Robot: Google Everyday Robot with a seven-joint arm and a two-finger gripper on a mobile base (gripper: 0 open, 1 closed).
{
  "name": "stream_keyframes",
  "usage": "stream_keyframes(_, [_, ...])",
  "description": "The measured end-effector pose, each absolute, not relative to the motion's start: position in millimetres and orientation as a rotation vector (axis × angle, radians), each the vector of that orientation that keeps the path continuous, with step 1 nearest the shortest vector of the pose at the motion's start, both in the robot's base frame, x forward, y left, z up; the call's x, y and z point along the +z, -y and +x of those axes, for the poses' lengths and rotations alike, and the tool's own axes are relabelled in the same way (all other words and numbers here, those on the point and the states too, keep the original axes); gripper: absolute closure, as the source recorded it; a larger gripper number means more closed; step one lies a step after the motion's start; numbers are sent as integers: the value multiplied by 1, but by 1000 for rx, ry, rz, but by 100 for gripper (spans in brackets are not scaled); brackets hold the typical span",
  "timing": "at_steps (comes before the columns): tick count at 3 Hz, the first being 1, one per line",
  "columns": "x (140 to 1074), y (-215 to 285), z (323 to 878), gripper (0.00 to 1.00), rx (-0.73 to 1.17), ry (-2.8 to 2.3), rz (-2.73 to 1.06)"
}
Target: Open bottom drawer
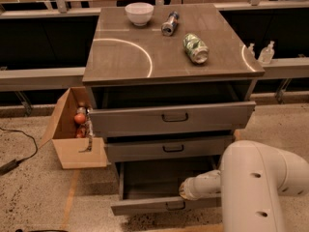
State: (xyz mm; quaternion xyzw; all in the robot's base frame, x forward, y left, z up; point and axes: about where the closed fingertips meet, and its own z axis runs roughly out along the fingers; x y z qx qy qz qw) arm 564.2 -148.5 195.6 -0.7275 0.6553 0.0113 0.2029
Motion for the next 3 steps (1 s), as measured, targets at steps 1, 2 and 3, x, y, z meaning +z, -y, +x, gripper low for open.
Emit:
stream_keyframes(1, [187,134,544,100,173,-1834,-2054])
stream_keyframes(2, [183,131,530,100,291,-1837,-2097])
stream_keyframes(3, [180,127,519,100,387,-1842,-2137])
